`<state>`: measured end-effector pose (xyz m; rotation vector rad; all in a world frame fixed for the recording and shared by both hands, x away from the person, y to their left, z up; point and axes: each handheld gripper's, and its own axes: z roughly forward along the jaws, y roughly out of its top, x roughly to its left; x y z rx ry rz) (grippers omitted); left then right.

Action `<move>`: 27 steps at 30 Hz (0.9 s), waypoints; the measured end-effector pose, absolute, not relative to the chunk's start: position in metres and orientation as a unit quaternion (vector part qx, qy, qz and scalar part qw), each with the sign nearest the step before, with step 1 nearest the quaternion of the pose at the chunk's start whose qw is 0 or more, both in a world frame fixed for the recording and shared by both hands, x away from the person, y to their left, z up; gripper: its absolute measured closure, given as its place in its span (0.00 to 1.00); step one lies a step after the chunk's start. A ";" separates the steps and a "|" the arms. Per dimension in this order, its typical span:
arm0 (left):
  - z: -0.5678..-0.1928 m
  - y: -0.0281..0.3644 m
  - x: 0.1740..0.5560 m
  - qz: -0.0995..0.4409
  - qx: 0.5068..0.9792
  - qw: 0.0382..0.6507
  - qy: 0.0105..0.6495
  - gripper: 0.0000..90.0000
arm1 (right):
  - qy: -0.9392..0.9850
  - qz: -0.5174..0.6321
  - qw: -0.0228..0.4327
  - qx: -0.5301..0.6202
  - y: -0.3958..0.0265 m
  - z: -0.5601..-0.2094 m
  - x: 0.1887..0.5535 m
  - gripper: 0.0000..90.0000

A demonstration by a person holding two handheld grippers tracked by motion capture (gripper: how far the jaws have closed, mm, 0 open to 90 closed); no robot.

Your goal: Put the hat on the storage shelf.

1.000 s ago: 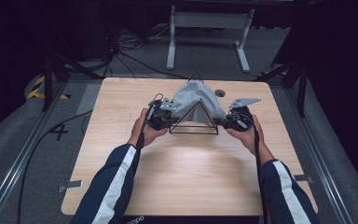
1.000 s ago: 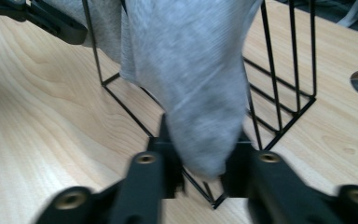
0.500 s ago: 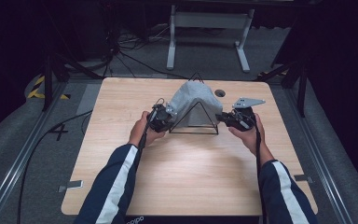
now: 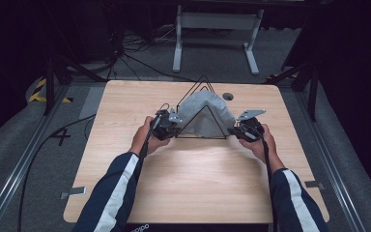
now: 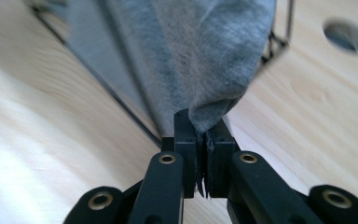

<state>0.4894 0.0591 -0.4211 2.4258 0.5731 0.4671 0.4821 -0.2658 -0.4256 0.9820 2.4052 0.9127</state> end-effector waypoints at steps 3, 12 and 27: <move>-0.429 0.060 0.496 0.164 0.915 0.290 0.229 0.97 | 0.848 0.331 0.190 0.369 -0.272 -0.432 0.487 0.96; -0.434 0.069 0.496 0.164 0.912 0.291 0.239 0.89 | 0.844 0.334 0.192 0.375 -0.277 -0.434 0.486 0.90; -0.405 0.123 0.448 0.186 0.914 0.291 0.211 0.71 | 0.862 0.331 0.197 0.331 -0.290 -0.397 0.447 0.77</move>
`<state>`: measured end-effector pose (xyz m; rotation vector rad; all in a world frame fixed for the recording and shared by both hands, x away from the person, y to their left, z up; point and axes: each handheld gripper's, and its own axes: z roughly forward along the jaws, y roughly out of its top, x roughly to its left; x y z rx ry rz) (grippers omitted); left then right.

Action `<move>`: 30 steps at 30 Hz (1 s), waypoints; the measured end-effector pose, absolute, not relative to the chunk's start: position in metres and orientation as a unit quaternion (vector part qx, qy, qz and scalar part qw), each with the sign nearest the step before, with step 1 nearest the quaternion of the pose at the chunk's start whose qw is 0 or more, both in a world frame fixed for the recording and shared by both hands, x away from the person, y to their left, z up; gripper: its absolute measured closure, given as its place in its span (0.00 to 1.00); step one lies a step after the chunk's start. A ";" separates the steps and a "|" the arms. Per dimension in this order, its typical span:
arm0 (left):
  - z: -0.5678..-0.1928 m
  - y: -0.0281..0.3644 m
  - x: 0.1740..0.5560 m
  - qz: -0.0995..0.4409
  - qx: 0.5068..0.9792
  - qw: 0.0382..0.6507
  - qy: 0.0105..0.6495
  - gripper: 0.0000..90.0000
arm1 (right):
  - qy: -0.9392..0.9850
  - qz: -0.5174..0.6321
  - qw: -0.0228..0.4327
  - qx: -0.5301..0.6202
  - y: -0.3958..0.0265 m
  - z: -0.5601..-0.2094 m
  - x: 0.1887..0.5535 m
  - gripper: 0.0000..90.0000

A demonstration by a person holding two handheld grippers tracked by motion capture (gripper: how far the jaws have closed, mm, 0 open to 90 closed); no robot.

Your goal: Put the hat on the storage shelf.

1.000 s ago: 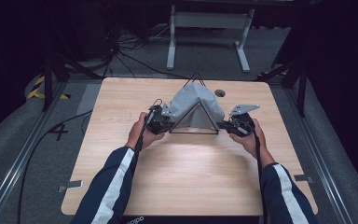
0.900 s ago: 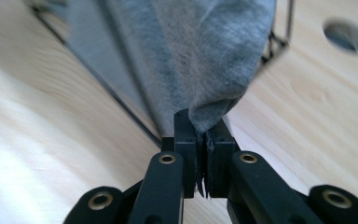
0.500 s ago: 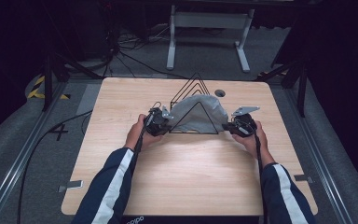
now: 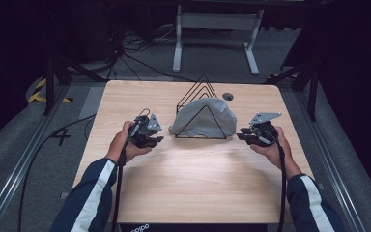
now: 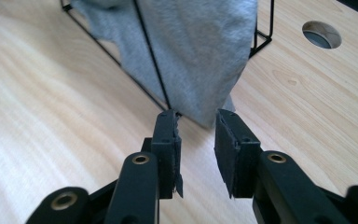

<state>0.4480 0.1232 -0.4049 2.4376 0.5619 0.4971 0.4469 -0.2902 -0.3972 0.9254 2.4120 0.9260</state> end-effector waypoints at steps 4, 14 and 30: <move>-0.406 0.137 0.433 0.193 0.918 0.278 0.207 0.66 | 0.873 0.314 0.199 0.316 -0.294 -0.397 0.434 0.75; -0.413 0.169 0.399 0.206 0.921 0.258 0.208 0.52 | 0.878 0.305 0.197 0.312 -0.313 -0.401 0.408 0.68; -0.441 0.216 0.356 0.191 0.908 0.285 0.239 0.39 | 0.869 0.307 0.197 0.334 -0.351 -0.430 0.361 0.46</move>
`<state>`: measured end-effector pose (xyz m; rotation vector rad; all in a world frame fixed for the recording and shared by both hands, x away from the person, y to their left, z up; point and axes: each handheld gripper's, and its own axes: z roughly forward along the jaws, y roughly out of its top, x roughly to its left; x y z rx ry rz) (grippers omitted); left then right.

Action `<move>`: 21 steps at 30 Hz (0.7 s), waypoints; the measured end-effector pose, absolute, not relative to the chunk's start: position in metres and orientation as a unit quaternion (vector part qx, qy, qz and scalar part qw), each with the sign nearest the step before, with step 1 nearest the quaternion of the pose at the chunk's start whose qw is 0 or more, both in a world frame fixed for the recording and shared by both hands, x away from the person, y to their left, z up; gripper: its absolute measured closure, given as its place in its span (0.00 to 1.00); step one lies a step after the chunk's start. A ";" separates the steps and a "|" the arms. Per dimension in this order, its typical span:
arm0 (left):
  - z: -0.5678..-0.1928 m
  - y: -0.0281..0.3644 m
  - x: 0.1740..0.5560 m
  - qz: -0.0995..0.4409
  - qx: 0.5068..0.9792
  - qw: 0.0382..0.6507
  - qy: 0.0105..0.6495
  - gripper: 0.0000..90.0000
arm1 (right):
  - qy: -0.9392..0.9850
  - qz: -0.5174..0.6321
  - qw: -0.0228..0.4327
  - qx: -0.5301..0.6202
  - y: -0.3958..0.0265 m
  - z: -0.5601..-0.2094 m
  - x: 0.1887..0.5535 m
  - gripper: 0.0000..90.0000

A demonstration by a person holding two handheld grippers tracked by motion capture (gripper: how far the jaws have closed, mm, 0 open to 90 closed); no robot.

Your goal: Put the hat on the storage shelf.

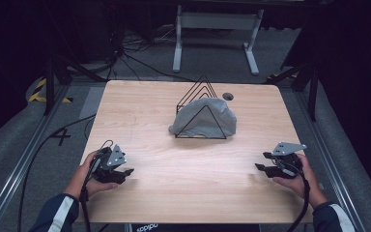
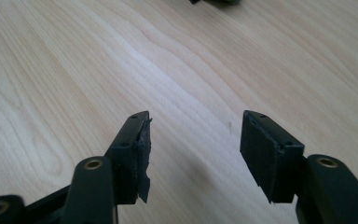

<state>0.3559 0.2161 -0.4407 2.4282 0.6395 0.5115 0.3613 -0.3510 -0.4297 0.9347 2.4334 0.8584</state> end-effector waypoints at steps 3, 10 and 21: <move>-0.446 0.221 0.351 0.186 0.907 0.290 0.244 0.38 | 0.866 0.308 0.199 0.341 -0.357 -0.433 0.356 0.44; -0.461 0.234 0.336 0.167 0.898 0.314 0.259 0.34 | 0.848 0.322 0.193 0.375 -0.375 -0.449 0.340 0.38; -0.483 0.252 0.323 0.129 0.862 0.374 0.316 0.26 | 0.815 0.360 0.200 0.409 -0.389 -0.467 0.324 0.29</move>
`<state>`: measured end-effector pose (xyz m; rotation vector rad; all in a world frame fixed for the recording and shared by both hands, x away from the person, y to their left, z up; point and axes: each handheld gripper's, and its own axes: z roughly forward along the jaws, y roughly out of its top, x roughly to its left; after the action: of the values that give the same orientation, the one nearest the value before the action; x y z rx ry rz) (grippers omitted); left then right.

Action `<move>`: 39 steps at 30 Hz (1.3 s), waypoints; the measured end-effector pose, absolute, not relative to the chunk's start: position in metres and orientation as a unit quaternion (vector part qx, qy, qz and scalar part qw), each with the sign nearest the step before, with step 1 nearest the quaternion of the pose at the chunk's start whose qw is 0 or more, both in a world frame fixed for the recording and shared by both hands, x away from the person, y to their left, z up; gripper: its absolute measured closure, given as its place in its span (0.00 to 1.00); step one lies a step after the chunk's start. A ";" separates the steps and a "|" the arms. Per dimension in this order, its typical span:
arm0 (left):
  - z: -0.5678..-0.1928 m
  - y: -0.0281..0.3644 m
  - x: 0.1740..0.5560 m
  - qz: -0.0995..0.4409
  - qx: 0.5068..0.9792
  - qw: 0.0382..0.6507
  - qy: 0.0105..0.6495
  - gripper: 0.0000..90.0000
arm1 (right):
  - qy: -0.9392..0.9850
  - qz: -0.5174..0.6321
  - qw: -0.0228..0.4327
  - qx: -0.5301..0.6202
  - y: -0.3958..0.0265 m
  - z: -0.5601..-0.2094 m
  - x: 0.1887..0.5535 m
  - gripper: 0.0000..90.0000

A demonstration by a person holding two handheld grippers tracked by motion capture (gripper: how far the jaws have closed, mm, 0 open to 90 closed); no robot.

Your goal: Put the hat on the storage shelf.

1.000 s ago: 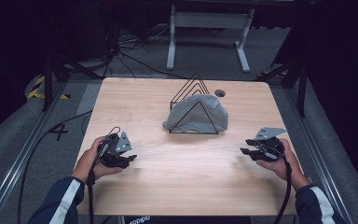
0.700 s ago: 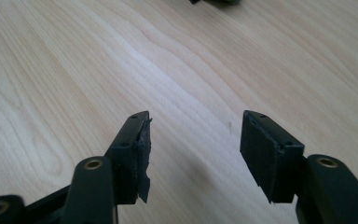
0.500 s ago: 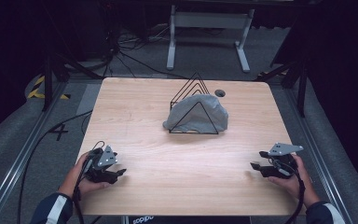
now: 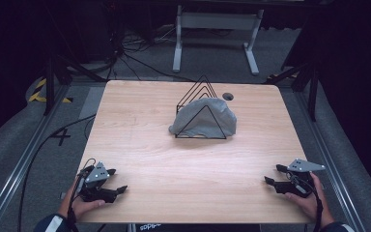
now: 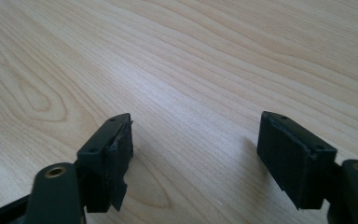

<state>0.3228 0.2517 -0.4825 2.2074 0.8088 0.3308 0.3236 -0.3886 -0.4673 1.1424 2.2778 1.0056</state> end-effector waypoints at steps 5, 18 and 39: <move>-0.483 0.252 0.323 0.130 0.862 0.375 0.317 0.26 | 0.811 0.354 0.202 0.421 -0.389 -0.467 0.324 0.24; -0.483 0.251 0.322 0.131 0.860 0.373 0.322 0.25 | 0.807 0.353 0.205 0.426 -0.389 -0.468 0.324 0.24; -0.483 0.250 0.323 0.136 0.857 0.367 0.335 0.18 | 0.806 0.352 0.207 0.428 -0.389 -0.468 0.324 0.24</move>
<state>0.3230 0.2503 -0.4832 2.2024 0.8614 0.3497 0.3239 -0.3894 -0.4676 1.1935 2.2454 0.9808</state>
